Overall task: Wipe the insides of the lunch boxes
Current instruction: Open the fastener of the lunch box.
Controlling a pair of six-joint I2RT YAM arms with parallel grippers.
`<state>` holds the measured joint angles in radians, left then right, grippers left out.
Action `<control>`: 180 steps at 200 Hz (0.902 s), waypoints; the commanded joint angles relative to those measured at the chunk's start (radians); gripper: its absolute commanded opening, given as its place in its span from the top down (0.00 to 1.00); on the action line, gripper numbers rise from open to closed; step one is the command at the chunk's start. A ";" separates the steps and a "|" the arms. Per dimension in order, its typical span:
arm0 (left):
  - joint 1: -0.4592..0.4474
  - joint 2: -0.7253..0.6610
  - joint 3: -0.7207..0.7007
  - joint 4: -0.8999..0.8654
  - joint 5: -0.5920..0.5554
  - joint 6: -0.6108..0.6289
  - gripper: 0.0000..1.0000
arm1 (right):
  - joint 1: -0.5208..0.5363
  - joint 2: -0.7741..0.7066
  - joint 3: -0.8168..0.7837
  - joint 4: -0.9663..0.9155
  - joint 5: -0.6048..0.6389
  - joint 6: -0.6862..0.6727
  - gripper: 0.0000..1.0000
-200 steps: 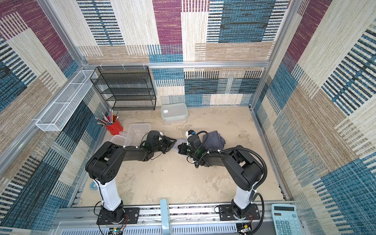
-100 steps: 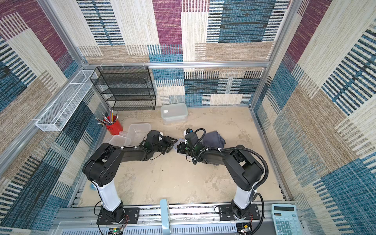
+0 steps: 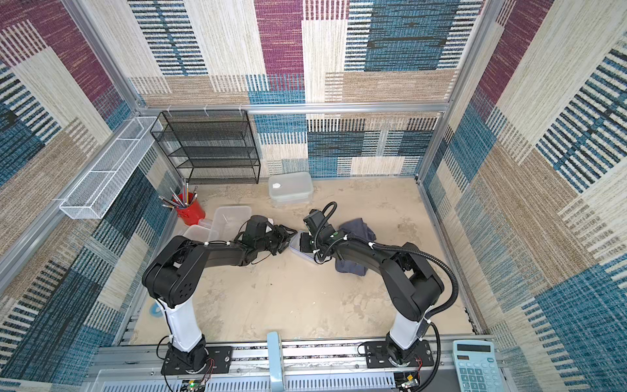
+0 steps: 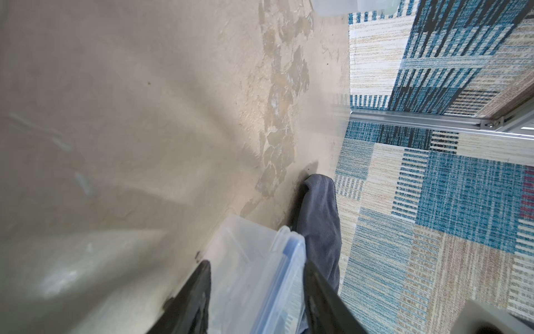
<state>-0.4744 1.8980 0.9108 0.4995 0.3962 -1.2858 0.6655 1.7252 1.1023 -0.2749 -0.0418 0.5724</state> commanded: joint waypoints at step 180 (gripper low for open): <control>-0.001 0.012 -0.020 0.158 0.070 0.002 0.70 | 0.000 0.097 -0.239 0.056 -0.045 0.101 0.75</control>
<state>-0.4721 1.9221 0.8955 0.5934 0.4168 -1.2793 0.6609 1.7855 0.9012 0.2092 -0.0303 0.6365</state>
